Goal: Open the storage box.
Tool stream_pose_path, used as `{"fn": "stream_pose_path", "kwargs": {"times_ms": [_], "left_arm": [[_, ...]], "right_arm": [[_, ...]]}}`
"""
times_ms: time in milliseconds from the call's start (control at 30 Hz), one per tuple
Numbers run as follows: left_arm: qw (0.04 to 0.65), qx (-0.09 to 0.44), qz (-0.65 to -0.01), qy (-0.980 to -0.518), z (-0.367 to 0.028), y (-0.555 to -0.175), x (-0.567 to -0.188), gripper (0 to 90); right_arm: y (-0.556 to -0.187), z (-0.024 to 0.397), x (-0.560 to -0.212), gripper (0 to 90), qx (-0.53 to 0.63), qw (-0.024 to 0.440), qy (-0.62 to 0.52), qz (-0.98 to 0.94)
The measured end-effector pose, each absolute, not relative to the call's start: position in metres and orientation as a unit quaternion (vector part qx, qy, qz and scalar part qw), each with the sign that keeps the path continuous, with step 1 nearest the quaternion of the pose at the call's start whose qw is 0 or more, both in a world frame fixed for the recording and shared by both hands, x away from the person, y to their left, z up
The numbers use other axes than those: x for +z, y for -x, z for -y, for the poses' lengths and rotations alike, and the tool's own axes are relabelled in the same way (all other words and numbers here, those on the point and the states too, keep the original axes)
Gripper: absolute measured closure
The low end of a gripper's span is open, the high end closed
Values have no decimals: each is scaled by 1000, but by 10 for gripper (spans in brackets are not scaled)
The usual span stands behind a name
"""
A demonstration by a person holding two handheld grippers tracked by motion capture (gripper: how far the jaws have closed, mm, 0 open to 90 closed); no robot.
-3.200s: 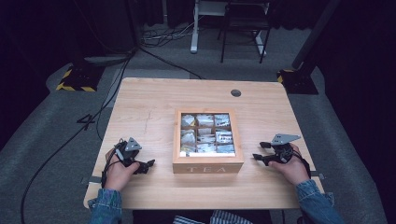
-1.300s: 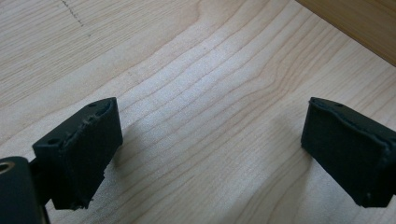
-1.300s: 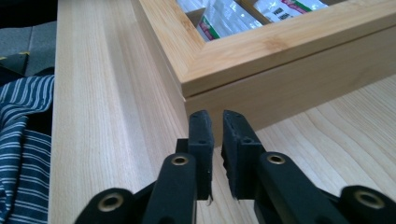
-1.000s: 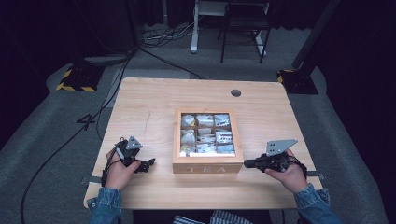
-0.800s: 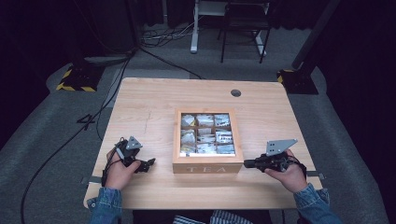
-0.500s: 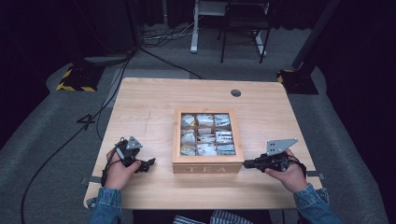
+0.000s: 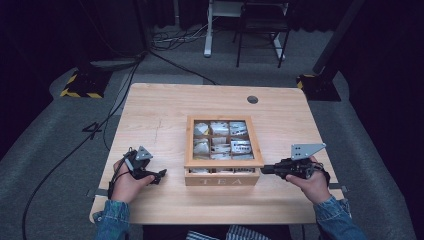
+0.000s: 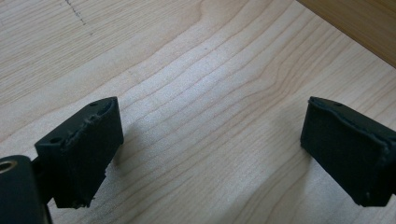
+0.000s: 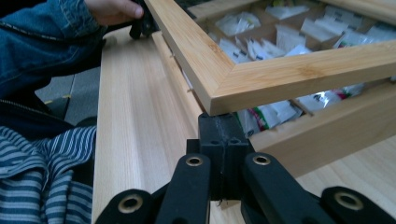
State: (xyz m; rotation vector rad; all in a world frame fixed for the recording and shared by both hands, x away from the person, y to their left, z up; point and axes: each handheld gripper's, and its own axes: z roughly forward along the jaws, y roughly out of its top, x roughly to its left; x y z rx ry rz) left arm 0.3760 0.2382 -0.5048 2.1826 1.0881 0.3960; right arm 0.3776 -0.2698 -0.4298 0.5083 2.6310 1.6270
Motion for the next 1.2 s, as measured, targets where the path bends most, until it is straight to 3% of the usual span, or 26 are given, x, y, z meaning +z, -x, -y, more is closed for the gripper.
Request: {"fn": "stream_pose_path", "kwargs": {"times_ms": [133, 300, 700, 1200], "left_arm": [[329, 151, -416, -834, -239, -376, -504, 68], [331, 142, -428, -829, -239, -376, -501, 163], [332, 118, -433, -830, -228, -377, -496, 219], [324, 130, -441, -827, -221, -378, -496, 239]], "right_arm": [[-380, 269, -423, 900, 531, 9, -164, -831], [-384, 268, -413, 900, 547, 18, -170, -819], [-393, 262, -395, 900, 579, 46, -180, -794], [-407, 255, -375, 900, 596, 65, -175, -781]]}}
